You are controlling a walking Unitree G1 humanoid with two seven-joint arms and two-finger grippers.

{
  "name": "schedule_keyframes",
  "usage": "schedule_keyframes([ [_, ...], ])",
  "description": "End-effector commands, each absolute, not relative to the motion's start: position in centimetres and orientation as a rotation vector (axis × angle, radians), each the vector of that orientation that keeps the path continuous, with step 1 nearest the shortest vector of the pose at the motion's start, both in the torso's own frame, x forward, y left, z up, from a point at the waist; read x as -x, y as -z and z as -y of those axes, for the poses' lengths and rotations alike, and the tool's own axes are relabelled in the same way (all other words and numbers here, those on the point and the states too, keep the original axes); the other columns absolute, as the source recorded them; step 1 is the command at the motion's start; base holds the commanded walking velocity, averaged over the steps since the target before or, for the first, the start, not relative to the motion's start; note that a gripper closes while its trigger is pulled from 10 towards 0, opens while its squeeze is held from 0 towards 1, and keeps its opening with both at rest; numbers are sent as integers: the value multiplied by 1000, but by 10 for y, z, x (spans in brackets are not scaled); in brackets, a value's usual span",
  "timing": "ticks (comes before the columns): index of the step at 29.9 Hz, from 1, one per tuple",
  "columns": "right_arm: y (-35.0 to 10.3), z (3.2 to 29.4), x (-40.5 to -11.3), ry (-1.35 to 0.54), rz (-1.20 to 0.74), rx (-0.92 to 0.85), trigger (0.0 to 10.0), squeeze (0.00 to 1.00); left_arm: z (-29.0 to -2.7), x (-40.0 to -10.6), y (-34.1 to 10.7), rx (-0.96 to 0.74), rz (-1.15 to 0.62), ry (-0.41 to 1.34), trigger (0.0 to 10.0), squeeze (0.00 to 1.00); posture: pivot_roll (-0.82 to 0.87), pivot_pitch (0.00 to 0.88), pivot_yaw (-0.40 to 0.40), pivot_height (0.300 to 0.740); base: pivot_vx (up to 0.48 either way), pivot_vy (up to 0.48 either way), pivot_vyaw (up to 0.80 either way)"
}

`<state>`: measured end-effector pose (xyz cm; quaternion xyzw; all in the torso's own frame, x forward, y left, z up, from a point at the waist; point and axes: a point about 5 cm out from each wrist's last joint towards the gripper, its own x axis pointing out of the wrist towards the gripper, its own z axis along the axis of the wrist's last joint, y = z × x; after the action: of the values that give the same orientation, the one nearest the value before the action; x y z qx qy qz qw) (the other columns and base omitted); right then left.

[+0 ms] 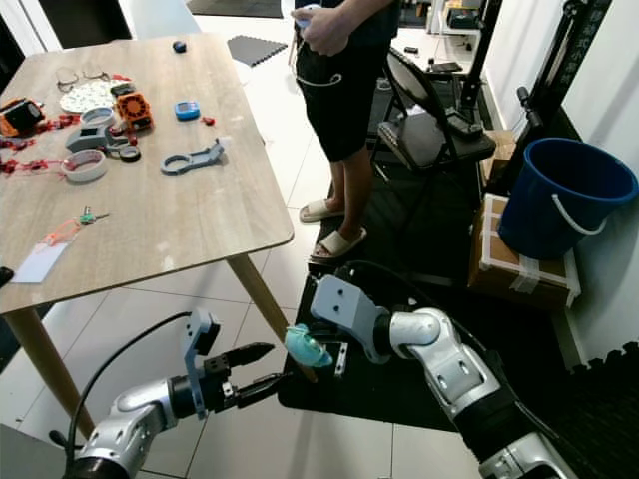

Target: Hang keys on a hook

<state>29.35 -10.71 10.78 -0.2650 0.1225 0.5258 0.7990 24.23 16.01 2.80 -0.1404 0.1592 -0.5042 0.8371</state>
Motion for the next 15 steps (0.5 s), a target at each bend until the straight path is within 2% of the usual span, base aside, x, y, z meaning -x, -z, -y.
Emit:
schedule_keyframes([
  [1, -105, 107, -296, -1109, -258, 572, 10000, 0, -170, -241, -24, 265, -365, 1039, 10000, 0, -62, 43, 40, 740, 0, 0, 0],
  [9, -74, 111, -303, -973, -311, 506, 10000, 0, -187, -236, -2, 249, -460, 865, 10000, 0, -57, 36, 39, 740, 0, 0, 0],
  [11, -50, 114, -295, -959, -381, 493, 10000, 0, -193, -230, 10, 236, -519, 807, 10000, 0, -55, 37, 41, 740, 0, 0, 0],
  [13, -46, 114, -293, -960, -394, 497, 10000, 0, -193, -229, 11, 236, -526, 803, 10000, 0, -55, 37, 41, 740, 0, 0, 0],
  [15, -20, 120, -280, -926, -476, 476, 10000, 0, -202, -223, 20, 256, -555, 701, 10000, 0, -53, 40, 46, 740, 0, 0, 691],
])
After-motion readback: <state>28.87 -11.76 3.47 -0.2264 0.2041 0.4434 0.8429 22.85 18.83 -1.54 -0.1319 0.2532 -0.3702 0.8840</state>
